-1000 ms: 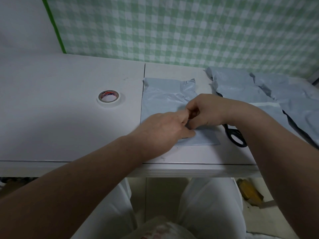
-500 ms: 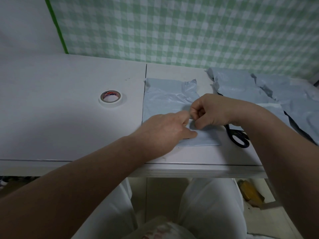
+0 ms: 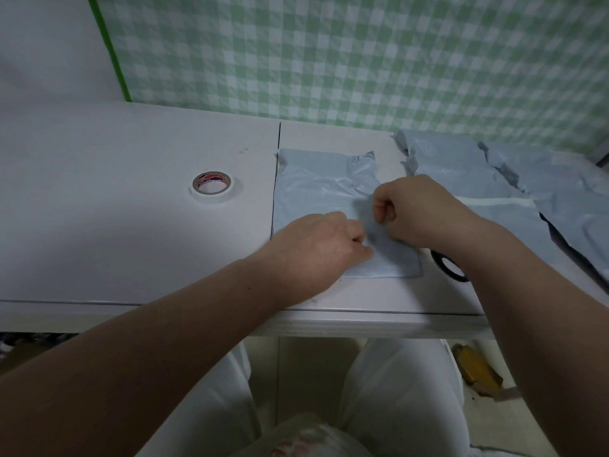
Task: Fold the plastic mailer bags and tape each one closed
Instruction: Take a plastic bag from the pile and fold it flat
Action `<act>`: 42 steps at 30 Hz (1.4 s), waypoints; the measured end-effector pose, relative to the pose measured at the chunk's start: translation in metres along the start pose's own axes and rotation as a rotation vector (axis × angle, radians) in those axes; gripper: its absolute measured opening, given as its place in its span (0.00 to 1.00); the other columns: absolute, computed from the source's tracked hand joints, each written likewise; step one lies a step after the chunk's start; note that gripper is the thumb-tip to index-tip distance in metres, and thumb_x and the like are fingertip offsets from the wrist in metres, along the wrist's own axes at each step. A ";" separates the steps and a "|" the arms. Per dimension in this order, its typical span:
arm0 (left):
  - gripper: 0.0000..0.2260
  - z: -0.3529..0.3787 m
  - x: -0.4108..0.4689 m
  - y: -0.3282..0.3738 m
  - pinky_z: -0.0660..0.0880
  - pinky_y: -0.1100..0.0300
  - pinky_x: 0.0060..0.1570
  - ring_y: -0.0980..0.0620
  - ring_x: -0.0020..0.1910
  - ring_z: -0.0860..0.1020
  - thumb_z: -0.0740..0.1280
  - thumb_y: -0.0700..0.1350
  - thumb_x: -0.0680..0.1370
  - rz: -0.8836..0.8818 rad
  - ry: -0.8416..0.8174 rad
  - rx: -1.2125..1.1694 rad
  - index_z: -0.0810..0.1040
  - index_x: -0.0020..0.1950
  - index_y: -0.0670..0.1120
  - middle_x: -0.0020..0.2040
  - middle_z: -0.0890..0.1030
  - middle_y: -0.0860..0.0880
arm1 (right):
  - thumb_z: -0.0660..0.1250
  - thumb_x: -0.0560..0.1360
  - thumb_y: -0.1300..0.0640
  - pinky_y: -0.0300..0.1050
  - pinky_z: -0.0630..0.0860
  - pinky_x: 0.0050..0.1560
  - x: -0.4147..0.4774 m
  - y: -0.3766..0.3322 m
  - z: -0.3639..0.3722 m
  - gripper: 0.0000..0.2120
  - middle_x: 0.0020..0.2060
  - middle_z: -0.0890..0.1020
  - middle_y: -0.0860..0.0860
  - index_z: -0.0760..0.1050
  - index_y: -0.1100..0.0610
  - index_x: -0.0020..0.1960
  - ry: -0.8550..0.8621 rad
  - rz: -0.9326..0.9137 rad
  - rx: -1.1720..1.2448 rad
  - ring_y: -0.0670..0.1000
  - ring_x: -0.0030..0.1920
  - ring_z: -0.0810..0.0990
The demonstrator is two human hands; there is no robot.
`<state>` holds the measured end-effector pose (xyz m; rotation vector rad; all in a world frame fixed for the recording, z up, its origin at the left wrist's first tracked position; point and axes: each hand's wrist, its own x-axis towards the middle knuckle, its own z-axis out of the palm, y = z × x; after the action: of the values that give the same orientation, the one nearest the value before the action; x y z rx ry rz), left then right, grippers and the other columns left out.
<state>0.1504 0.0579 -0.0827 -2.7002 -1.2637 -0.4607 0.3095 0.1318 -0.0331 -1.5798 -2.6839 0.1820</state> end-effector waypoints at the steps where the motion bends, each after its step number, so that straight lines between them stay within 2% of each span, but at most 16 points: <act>1: 0.11 -0.003 -0.001 0.002 0.75 0.54 0.27 0.44 0.33 0.76 0.70 0.33 0.67 -0.025 -0.020 0.001 0.83 0.48 0.43 0.37 0.78 0.45 | 0.62 0.68 0.68 0.41 0.67 0.37 -0.002 -0.001 0.003 0.13 0.34 0.74 0.44 0.71 0.49 0.36 0.079 0.008 0.002 0.50 0.40 0.73; 4: 0.11 0.002 -0.006 0.004 0.77 0.55 0.32 0.45 0.36 0.79 0.67 0.34 0.67 -0.077 0.037 -0.061 0.82 0.47 0.44 0.37 0.80 0.47 | 0.62 0.69 0.68 0.43 0.71 0.45 -0.012 -0.010 0.018 0.13 0.42 0.80 0.50 0.79 0.54 0.45 0.314 -0.011 0.160 0.51 0.44 0.76; 6: 0.08 0.005 -0.013 0.006 0.78 0.56 0.35 0.46 0.36 0.80 0.63 0.37 0.71 -0.086 0.058 -0.118 0.82 0.43 0.43 0.37 0.81 0.47 | 0.63 0.70 0.68 0.35 0.68 0.47 -0.023 -0.023 0.033 0.13 0.45 0.81 0.50 0.81 0.55 0.47 0.379 -0.051 0.293 0.48 0.45 0.77; 8: 0.13 0.006 -0.020 0.007 0.77 0.53 0.45 0.48 0.44 0.80 0.56 0.42 0.76 -0.088 -0.019 -0.146 0.81 0.46 0.42 0.44 0.82 0.46 | 0.63 0.73 0.67 0.27 0.65 0.49 -0.032 -0.033 0.050 0.12 0.48 0.82 0.49 0.81 0.56 0.51 0.396 -0.097 0.388 0.44 0.49 0.77; 10: 0.16 0.001 -0.028 0.007 0.72 0.52 0.56 0.50 0.56 0.75 0.51 0.47 0.79 -0.126 -0.095 -0.151 0.78 0.54 0.45 0.55 0.79 0.48 | 0.62 0.76 0.65 0.22 0.63 0.51 -0.038 -0.036 0.061 0.12 0.50 0.83 0.49 0.81 0.57 0.55 0.407 -0.136 0.451 0.43 0.52 0.75; 13: 0.18 -0.003 -0.037 0.007 0.66 0.51 0.60 0.48 0.68 0.67 0.49 0.52 0.80 -0.130 -0.161 -0.070 0.72 0.63 0.48 0.65 0.73 0.49 | 0.58 0.79 0.60 0.25 0.62 0.52 -0.043 -0.038 0.063 0.14 0.53 0.82 0.51 0.77 0.58 0.61 0.366 -0.168 0.453 0.44 0.56 0.72; 15: 0.19 -0.004 -0.041 0.007 0.68 0.50 0.59 0.43 0.67 0.68 0.49 0.53 0.80 -0.135 -0.165 -0.016 0.72 0.63 0.47 0.65 0.73 0.46 | 0.56 0.81 0.57 0.27 0.59 0.54 -0.046 -0.039 0.062 0.15 0.56 0.81 0.53 0.74 0.57 0.63 0.311 -0.189 0.413 0.44 0.60 0.69; 19: 0.24 -0.007 -0.048 0.008 0.66 0.48 0.64 0.39 0.70 0.67 0.47 0.57 0.80 -0.180 -0.226 0.043 0.70 0.68 0.48 0.72 0.67 0.42 | 0.47 0.78 0.46 0.34 0.57 0.63 -0.050 -0.038 0.061 0.25 0.68 0.71 0.43 0.65 0.50 0.72 0.200 -0.174 0.376 0.37 0.70 0.58; 21: 0.25 -0.011 -0.050 0.009 0.65 0.48 0.66 0.38 0.70 0.66 0.47 0.58 0.79 -0.201 -0.269 0.055 0.69 0.71 0.49 0.74 0.64 0.40 | 0.45 0.79 0.46 0.35 0.54 0.66 -0.052 -0.039 0.059 0.25 0.71 0.67 0.43 0.62 0.49 0.74 0.161 -0.177 0.352 0.40 0.73 0.57; 24: 0.27 -0.016 -0.050 0.009 0.59 0.49 0.70 0.39 0.73 0.60 0.44 0.60 0.79 -0.200 -0.300 0.020 0.62 0.74 0.52 0.76 0.56 0.40 | 0.48 0.83 0.52 0.32 0.50 0.66 -0.053 -0.039 0.056 0.20 0.72 0.66 0.46 0.60 0.50 0.74 0.110 -0.191 0.345 0.41 0.71 0.56; 28: 0.24 -0.023 -0.049 0.002 0.45 0.57 0.71 0.47 0.77 0.46 0.42 0.61 0.78 -0.210 -0.407 -0.129 0.51 0.75 0.65 0.78 0.44 0.43 | 0.51 0.80 0.54 0.36 0.54 0.62 -0.057 -0.034 0.054 0.19 0.68 0.68 0.45 0.60 0.44 0.70 0.062 -0.150 0.390 0.44 0.68 0.60; 31: 0.21 -0.028 -0.049 -0.003 0.40 0.63 0.69 0.52 0.76 0.40 0.44 0.64 0.78 -0.210 -0.469 -0.206 0.51 0.71 0.71 0.78 0.42 0.46 | 0.55 0.79 0.57 0.38 0.58 0.64 -0.061 -0.029 0.052 0.19 0.67 0.68 0.40 0.62 0.47 0.69 0.054 -0.136 0.410 0.41 0.66 0.61; 33: 0.20 -0.030 -0.049 -0.004 0.39 0.63 0.70 0.54 0.76 0.39 0.45 0.64 0.78 -0.218 -0.490 -0.253 0.54 0.71 0.72 0.78 0.41 0.48 | 0.57 0.78 0.58 0.40 0.61 0.63 -0.062 -0.026 0.053 0.19 0.67 0.68 0.38 0.63 0.48 0.68 0.058 -0.129 0.401 0.43 0.67 0.63; 37: 0.20 -0.030 -0.049 -0.004 0.40 0.63 0.70 0.54 0.76 0.41 0.46 0.63 0.77 -0.219 -0.440 -0.313 0.59 0.70 0.71 0.78 0.45 0.49 | 0.60 0.77 0.57 0.40 0.56 0.67 -0.065 -0.025 0.050 0.06 0.72 0.64 0.39 0.66 0.46 0.48 0.042 -0.148 0.411 0.43 0.74 0.55; 40: 0.18 -0.028 -0.050 0.000 0.43 0.61 0.71 0.55 0.76 0.45 0.52 0.61 0.78 -0.260 -0.362 -0.396 0.67 0.67 0.69 0.78 0.51 0.53 | 0.62 0.78 0.54 0.42 0.51 0.73 -0.068 -0.023 0.050 0.10 0.73 0.62 0.41 0.65 0.46 0.39 0.037 -0.154 0.415 0.42 0.75 0.52; 42: 0.17 -0.027 -0.047 0.003 0.52 0.58 0.71 0.53 0.76 0.53 0.55 0.59 0.75 -0.275 -0.256 -0.391 0.75 0.62 0.65 0.76 0.61 0.51 | 0.63 0.77 0.53 0.44 0.50 0.74 -0.069 -0.023 0.049 0.10 0.73 0.62 0.41 0.66 0.49 0.38 0.038 -0.132 0.417 0.43 0.75 0.53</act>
<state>0.1186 0.0156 -0.0723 -2.9887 -1.7980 -0.4414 0.3194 0.0561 -0.0765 -1.2654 -2.4920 0.6509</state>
